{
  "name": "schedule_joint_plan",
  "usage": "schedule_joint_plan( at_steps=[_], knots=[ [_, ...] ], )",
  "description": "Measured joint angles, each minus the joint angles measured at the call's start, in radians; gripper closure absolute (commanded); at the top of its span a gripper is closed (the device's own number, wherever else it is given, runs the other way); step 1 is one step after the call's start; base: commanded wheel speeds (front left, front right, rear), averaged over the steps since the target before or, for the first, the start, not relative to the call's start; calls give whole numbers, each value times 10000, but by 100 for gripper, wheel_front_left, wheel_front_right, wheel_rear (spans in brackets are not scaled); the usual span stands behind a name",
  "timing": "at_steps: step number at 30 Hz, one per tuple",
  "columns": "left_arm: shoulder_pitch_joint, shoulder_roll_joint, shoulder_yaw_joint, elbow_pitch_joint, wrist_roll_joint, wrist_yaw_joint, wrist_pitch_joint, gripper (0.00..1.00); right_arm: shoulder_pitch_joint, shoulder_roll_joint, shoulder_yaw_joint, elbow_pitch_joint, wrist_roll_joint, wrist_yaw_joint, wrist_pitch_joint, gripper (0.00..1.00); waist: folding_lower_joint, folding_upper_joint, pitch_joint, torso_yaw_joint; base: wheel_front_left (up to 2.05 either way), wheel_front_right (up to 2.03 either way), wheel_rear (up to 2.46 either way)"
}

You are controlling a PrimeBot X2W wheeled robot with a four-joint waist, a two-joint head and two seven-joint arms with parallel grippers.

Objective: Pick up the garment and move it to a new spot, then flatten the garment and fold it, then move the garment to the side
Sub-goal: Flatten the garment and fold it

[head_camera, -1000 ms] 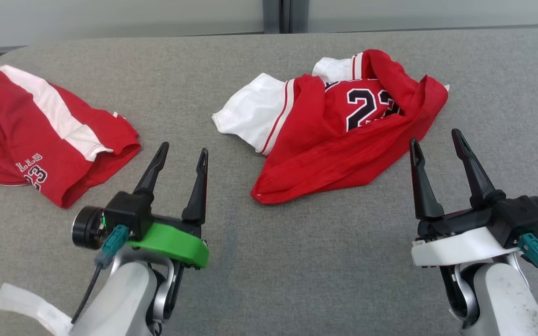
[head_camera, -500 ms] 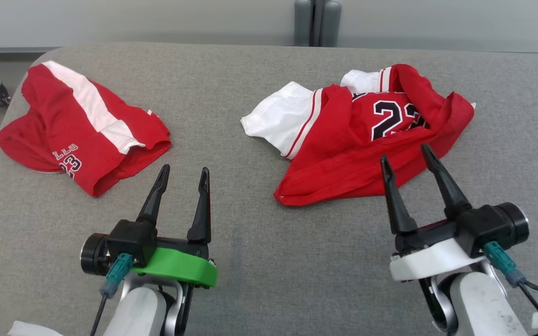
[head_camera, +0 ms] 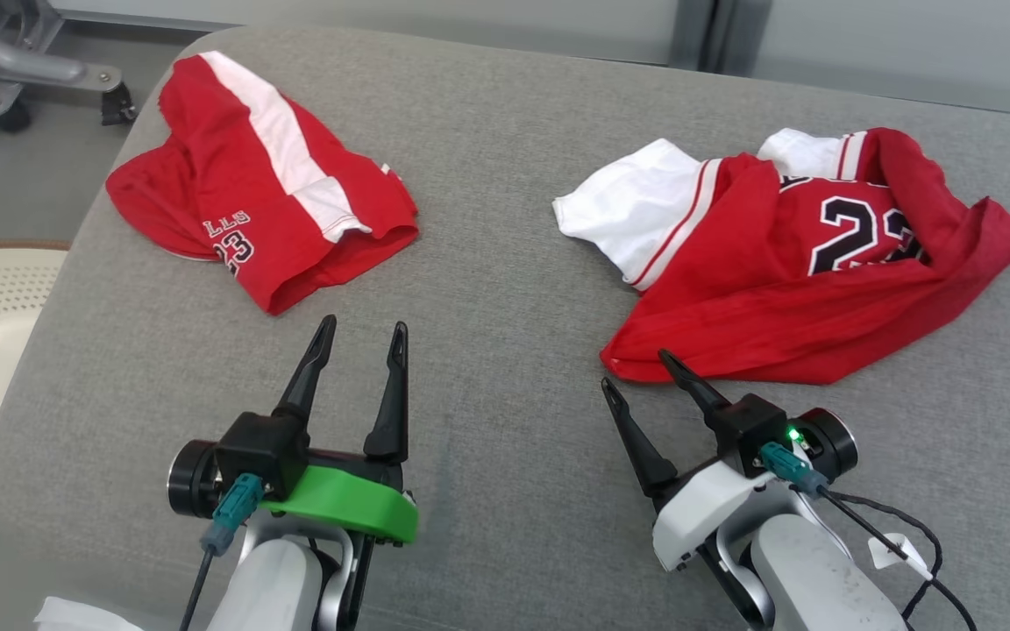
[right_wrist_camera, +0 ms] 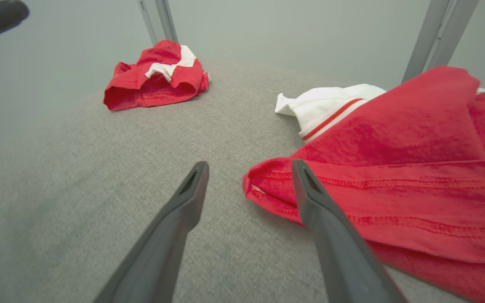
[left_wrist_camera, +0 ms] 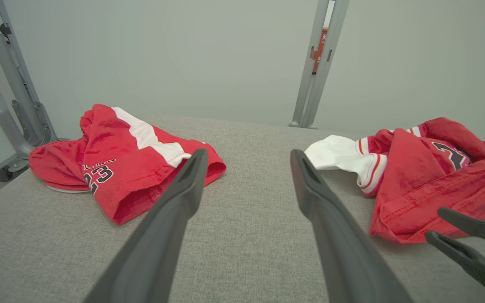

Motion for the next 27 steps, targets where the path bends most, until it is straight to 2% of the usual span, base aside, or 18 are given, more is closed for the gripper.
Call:
schedule_joint_plan(
  at_steps=[8, 14, 19, 20, 21, 22, 27],
  knots=[
    [16, -4, -293, -151, -349, 105, 0, 0, -1201, -8, 127, 2305, 146, 0, 4, 0, 0, 0, 119, 838, 0, 0, 0],
    [14, -4, -508, -209, -514, 224, 0, 0, -1732, -4, 6, 3436, 77, 0, 0, 0, 0, 0, 292, 1120, 0, 0, 0],
    [12, -6, -495, -205, -552, 280, -2, 0, -2144, 23, -54, 3998, 157, 2, -19, 1, 0, -1, 371, 1095, 0, 0, 0],
    [12, -6, -481, -192, -552, 278, -2, 0, -2199, 31, -12, 4073, 207, 2, -25, 27, 0, 0, 371, 1046, 0, 0, 0],
    [11, -8, -470, -171, -548, 272, 0, 0, -2241, 35, 42, 4132, 272, 2, -29, 68, 0, 0, 369, 986, 0, 0, 0],
    [11, -8, -468, -151, -537, 265, 0, 0, -2267, 29, 65, 4171, 316, 2, -29, 100, 0, 0, 365, 933, 0, 0, 0],
    [-11, -12, -366, -102, -430, 217, 0, 0, -2314, -2, 228, 4010, 583, 0, -25, 100, 0, 0, 309, 528, 0, 0, 0]
  ],
)
